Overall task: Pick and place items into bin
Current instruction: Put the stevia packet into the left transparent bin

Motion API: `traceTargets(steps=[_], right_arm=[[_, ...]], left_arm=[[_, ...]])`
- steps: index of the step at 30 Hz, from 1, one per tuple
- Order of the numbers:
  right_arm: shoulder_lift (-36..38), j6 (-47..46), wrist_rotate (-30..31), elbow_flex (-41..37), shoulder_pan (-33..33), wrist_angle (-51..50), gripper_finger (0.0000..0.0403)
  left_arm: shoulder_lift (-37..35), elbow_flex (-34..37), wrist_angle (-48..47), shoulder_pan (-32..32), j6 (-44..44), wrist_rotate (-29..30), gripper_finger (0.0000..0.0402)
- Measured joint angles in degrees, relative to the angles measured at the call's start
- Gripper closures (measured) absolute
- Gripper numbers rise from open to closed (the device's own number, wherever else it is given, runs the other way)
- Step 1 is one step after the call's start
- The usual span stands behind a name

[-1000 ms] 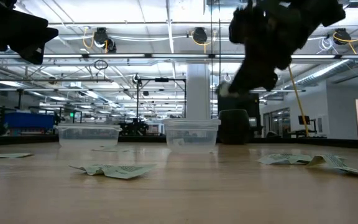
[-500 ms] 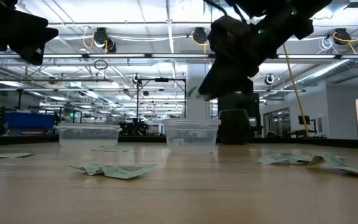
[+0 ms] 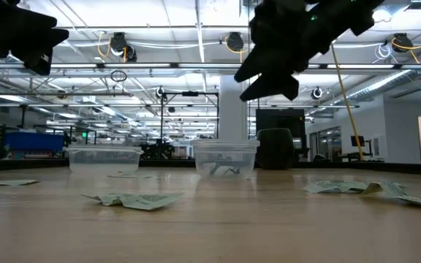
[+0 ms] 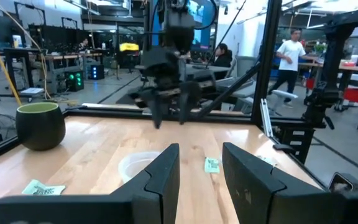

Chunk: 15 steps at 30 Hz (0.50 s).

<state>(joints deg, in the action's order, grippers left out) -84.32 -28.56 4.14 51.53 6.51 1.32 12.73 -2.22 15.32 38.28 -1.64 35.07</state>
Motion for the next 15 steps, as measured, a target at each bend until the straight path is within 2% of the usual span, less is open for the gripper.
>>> traceTargets(steps=[3, 5, 7, 12, 15], right_arm=[[1.8, 4.4, 0.1, 0.0, 1.6, 0.1, 0.0182], [2.9, 3.4, 0.1, 0.0, 2.0, 0.0, 0.0185], [3.6, 0.5, 0.1, 0.0, 1.7, -0.9, 0.0187], [6.5, -4.8, 0.8, 0.0, 1.0, -1.6, 0.0187], [7.8, -6.7, 2.0, -0.1, 0.8, -3.4, 0.0187]], left_arm=[[0.0, 0.0, 2.1, 0.0, -0.8, 0.0, 0.0275], [0.0, 0.0, 5.9, 0.0, -1.5, 0.0, 0.0275], [0.0, 0.0, 13.4, 0.0, -1.5, -0.5, 0.0275], [0.0, 0.0, 35.4, 0.0, -3.1, -6.7, 0.0275], [0.0, 0.0, 43.9, 0.0, -9.7, -10.2, 0.0275]])
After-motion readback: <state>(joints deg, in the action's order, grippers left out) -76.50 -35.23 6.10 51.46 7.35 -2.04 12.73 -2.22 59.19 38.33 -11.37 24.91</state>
